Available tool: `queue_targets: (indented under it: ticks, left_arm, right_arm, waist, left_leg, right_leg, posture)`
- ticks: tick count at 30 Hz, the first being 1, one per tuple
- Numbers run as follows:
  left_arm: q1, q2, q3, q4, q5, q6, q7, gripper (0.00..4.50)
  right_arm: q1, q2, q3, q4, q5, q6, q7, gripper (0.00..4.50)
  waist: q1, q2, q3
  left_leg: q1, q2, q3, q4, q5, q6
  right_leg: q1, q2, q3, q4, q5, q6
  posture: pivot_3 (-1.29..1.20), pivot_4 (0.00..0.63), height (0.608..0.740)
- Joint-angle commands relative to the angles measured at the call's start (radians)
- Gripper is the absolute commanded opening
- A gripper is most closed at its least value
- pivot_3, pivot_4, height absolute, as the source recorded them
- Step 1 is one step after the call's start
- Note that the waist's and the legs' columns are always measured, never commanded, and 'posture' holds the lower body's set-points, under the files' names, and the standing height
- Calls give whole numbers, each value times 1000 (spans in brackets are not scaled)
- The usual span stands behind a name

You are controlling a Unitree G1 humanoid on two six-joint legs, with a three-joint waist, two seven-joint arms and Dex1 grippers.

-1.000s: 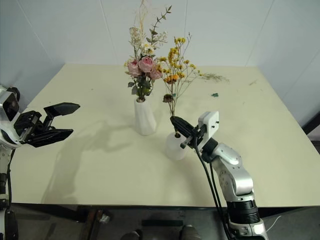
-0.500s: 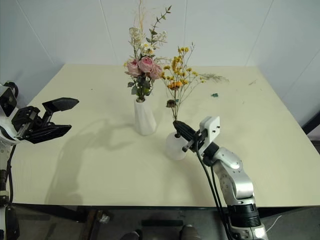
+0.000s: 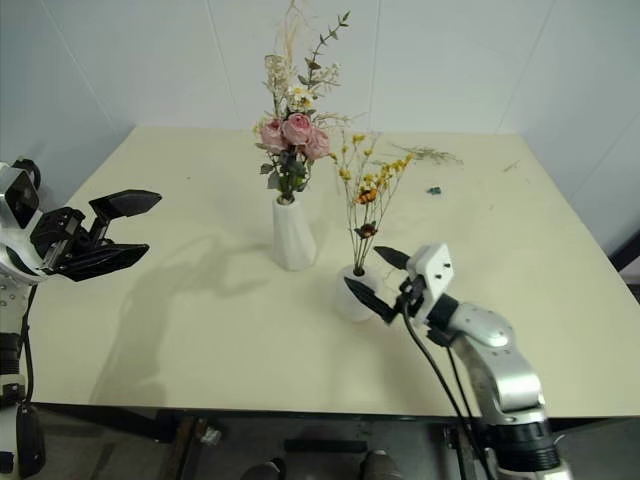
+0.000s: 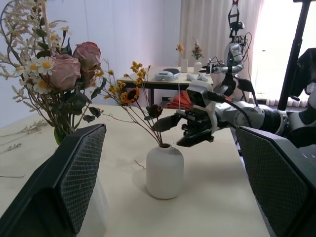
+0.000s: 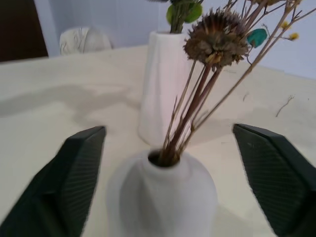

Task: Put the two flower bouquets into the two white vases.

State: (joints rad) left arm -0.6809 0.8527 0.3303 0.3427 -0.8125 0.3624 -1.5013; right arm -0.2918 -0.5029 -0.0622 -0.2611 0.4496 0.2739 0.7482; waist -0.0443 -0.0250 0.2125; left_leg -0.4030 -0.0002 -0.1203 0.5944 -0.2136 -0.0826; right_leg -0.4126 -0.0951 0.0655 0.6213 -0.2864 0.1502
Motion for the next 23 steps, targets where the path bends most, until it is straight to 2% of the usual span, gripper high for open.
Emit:
queue_targets:
  ticks: [1, 5, 8, 11, 15, 18, 23]
  left_arm:
    - [-14, -5, 16, 17, 9, -25, -46, 4500]
    - [-15, -14, 9, 26, 25, -39, -35, 4500]
    - [-45, 6, 33, 92, 39, -52, -17, 4500]
    - [-77, 38, 22, 155, 56, -36, -53, 4500]
    - [-111, 104, -4, 263, 108, -35, -106, 4500]
    - [-118, 166, -37, 342, 197, -62, -52, 4500]
    - [-173, 179, -6, 418, 219, -108, -40, 4500]
  right_arm:
    - [46, -134, -123, -108, 82, 75, 68, 4455]
    - [74, -282, -207, -103, 165, 170, 161, 4455]
    - [36, -419, -285, -32, 214, 223, 260, 4455]
    - [-12, -501, -322, 49, 254, 236, 359, 4455]
    - [-21, -559, -347, 106, 281, 248, 462, 4455]
    - [-4, -577, -386, 166, 281, 250, 496, 4455]
    - [18, -572, -424, 222, 266, 235, 513, 4455]
  waist:
    - [7, 0, 0]
    - [8, 0, 0]
    - [9, 0, 0]
    - [10, 0, 0]
    - [8, 0, 0]
    - [9, 0, 0]
    - [13, 0, 0]
  left_leg:
    - [0, 0, 0, 0, 0, 0]
    - [0, 0, 0, 0, 0, 0]
    - [0, 0, 1, 1, 0, 0]
    - [0, 0, 1, 2, 0, 0]
    - [0, 1, 1, 2, 0, 0]
    - [0, 0, 1, 1, -1, 1]
    - [-1, 0, 1, 1, -1, 2]
  right_leg:
    - [0, 0, 0, 0, 0, 0]
    - [0, 0, 0, -1, 0, 0]
    - [0, 0, 0, -1, 0, 0]
    - [1, 0, 0, -2, 0, 0]
    - [1, 0, 0, -2, 0, 0]
    - [1, 0, 0, -3, 0, 0]
    - [1, 0, -1, -3, 0, 0]
  posture:
    - [0, 150, 740]
    - [0, 150, 740]
    - [0, 150, 740]
    - [0, 150, 740]
    - [0, 150, 740]
    - [0, 150, 740]
    - [0, 150, 740]
